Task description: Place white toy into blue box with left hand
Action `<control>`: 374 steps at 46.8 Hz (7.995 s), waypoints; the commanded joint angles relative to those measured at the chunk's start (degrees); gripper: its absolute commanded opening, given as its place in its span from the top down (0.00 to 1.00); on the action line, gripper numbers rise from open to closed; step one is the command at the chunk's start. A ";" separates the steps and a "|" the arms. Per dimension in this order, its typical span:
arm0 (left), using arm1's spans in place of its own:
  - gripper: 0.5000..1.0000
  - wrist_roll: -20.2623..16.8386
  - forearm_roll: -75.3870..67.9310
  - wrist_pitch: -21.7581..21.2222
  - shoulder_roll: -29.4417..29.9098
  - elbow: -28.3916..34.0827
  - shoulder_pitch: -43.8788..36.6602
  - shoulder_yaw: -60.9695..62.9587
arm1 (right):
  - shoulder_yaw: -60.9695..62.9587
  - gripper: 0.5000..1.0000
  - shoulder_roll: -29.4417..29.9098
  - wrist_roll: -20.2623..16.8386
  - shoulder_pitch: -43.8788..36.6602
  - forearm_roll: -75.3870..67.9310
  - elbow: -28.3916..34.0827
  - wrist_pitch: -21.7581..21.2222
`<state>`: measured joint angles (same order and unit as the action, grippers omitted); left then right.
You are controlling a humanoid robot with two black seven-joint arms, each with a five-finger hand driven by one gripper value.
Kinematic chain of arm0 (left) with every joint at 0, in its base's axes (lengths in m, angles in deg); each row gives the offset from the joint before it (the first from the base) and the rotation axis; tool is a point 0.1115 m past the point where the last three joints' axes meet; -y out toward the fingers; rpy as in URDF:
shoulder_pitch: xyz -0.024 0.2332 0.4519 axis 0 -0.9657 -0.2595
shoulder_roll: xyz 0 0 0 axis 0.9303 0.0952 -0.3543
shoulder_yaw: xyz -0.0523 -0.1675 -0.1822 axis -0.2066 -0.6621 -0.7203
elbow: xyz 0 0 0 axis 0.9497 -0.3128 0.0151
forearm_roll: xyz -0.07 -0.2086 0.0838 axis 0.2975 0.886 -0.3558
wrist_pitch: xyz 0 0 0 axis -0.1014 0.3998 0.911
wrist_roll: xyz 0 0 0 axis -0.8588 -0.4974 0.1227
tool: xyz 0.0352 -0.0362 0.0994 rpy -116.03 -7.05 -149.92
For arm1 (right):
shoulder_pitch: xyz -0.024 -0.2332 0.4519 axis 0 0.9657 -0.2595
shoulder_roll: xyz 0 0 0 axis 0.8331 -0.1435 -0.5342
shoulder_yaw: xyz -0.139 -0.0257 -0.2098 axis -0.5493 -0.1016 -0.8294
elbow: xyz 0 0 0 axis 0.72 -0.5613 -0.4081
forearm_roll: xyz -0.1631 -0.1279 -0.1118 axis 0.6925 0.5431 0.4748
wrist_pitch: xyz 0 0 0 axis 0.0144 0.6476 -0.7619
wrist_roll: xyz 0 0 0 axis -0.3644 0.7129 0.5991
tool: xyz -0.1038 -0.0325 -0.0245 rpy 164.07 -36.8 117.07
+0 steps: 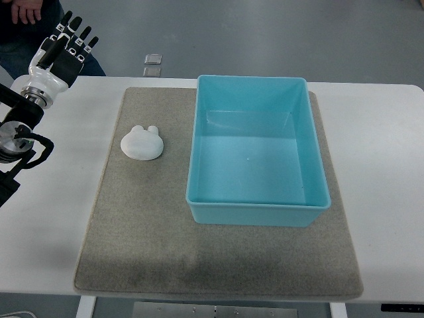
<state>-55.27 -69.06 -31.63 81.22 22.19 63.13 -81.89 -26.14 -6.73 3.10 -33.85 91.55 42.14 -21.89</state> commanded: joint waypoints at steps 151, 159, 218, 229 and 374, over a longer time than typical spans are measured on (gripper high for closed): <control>0.04 -8.08 -91.67 1.05 15.90 -17.21 6.55 18.19 | 0.00 0.13 0.00 0.02 0.00 0.08 0.00 0.00; 0.04 -7.82 -91.67 1.14 18.63 -21.96 6.47 18.54 | 0.00 0.13 0.00 0.02 0.00 -0.01 0.00 0.00; 0.56 -7.47 -95.80 -9.67 19.51 -22.41 6.47 29.62 | 0.00 0.13 0.00 0.02 0.00 -0.01 0.00 0.00; 1.00 -7.03 -95.89 -11.42 19.33 -22.14 6.38 29.62 | 0.00 0.13 0.00 0.02 0.00 -0.01 0.00 0.00; 0.01 5.36 -12.93 -28.83 0.00 -14.32 18.68 21.98 | 0.00 0.13 0.00 -0.07 0.00 -0.01 0.00 0.00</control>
<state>-49.99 -86.76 -61.14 80.86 7.45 81.90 -58.67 -26.14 -6.73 3.10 -33.84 91.56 42.14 -21.89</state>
